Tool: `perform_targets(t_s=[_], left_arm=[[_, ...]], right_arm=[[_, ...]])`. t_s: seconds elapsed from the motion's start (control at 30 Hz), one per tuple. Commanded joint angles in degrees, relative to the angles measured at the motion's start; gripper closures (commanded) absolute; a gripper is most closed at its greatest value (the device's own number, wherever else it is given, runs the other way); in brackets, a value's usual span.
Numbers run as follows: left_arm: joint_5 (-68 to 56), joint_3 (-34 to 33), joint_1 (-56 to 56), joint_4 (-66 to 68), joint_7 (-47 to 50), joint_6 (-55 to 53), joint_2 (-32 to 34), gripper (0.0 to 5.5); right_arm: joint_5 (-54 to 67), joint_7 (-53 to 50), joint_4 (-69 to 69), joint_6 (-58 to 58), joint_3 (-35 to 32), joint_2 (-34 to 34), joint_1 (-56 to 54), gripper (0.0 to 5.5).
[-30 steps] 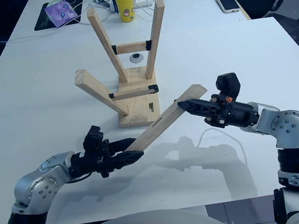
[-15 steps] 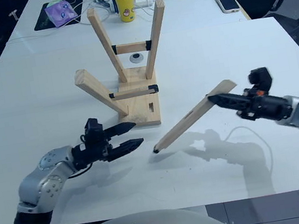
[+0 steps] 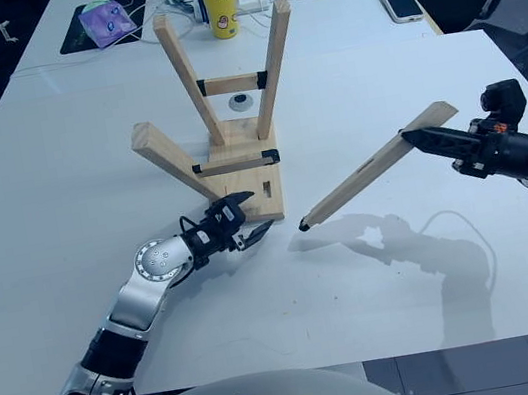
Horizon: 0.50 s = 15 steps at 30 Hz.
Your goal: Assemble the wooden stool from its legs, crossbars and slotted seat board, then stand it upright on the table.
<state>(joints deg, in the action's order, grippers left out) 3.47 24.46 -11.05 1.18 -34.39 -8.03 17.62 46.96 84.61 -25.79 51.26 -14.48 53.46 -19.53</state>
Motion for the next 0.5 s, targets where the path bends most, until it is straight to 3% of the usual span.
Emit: perform_targets(t_s=[0.03, 0.23, 0.5], left_arm=[[1.8, 0.6, -2.3, 4.0, -0.1, -2.3, -0.9, 2.05], [3.4, 1.5, -2.4, 5.4, -2.2, -7.4, 0.7, 2.05], [3.3, 1.9, 1.6, 4.7, -8.5, -10.2, 7.7, 2.05]], right_arm=[[-0.5, 0.3, 0.1, 0.1, 0.0, -1.1, -2.5, 3.38], [-1.6, -1.0, -0.8, -1.1, -0.5, -2.1, -5.9, 3.38], [-2.0, -5.1, 6.7, -4.5, 0.0, -6.6, -9.7, 3.38]])
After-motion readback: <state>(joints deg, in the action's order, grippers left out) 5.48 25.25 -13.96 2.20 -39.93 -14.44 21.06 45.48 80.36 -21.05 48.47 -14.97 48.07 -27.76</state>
